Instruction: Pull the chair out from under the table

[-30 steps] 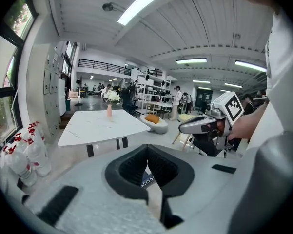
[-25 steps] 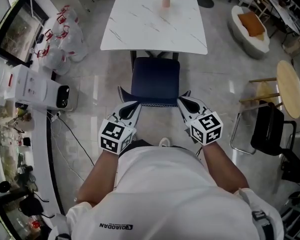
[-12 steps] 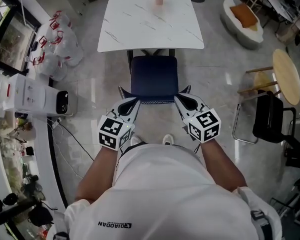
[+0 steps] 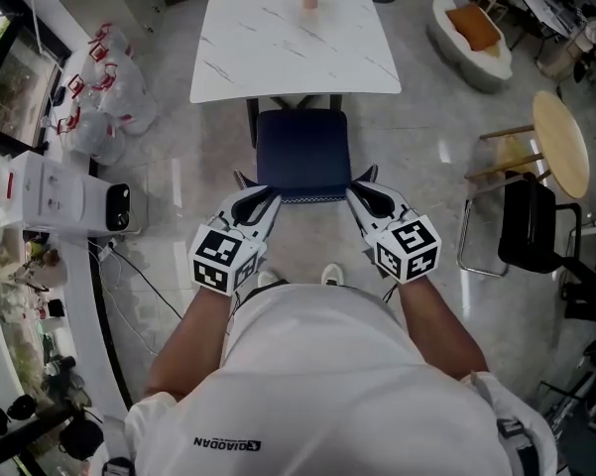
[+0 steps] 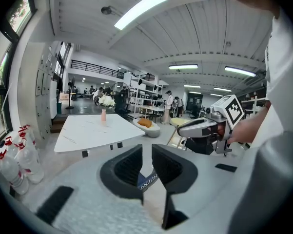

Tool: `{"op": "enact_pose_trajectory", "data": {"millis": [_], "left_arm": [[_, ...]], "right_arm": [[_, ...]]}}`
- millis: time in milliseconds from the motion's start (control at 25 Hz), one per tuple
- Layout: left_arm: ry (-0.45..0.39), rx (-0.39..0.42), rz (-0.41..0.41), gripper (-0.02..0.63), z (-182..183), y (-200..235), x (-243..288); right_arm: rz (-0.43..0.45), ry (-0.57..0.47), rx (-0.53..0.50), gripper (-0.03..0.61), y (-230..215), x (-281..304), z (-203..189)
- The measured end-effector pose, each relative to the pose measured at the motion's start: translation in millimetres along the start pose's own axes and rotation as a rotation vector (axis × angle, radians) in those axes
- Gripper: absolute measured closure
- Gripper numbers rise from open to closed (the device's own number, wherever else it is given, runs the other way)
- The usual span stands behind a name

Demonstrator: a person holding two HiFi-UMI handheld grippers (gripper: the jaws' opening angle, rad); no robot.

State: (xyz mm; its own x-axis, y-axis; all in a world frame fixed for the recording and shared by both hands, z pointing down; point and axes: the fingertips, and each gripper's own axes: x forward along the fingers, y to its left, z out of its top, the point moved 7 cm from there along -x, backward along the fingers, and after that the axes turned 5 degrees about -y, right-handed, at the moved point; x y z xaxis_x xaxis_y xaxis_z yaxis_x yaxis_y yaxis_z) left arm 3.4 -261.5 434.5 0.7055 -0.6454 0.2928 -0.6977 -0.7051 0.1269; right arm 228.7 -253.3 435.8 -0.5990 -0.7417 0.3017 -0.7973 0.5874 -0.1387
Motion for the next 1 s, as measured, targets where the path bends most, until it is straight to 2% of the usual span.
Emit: {"op": "enact_pose_trajectory", "data": {"millis": [280, 800, 1000], "left_arm": [[-0.004, 0.016, -0.004, 0.511, 1.2, 2.6, -4.1], [0.012, 0.047, -0.018, 0.480, -2.7, 2.7, -8.1], [0.014, 0.057, -0.029, 0.479, -0.7, 1.0, -7.1]], "right_arm": [[-0.013, -0.003, -0.006, 0.512, 4.8, -1.0, -1.8], [-0.016, 0.009, -0.060, 0.466, 12.4, -2.2, -3.4], [-0.025, 0.025, -0.101, 0.428, 12.6, -2.6, -1.8]]}}
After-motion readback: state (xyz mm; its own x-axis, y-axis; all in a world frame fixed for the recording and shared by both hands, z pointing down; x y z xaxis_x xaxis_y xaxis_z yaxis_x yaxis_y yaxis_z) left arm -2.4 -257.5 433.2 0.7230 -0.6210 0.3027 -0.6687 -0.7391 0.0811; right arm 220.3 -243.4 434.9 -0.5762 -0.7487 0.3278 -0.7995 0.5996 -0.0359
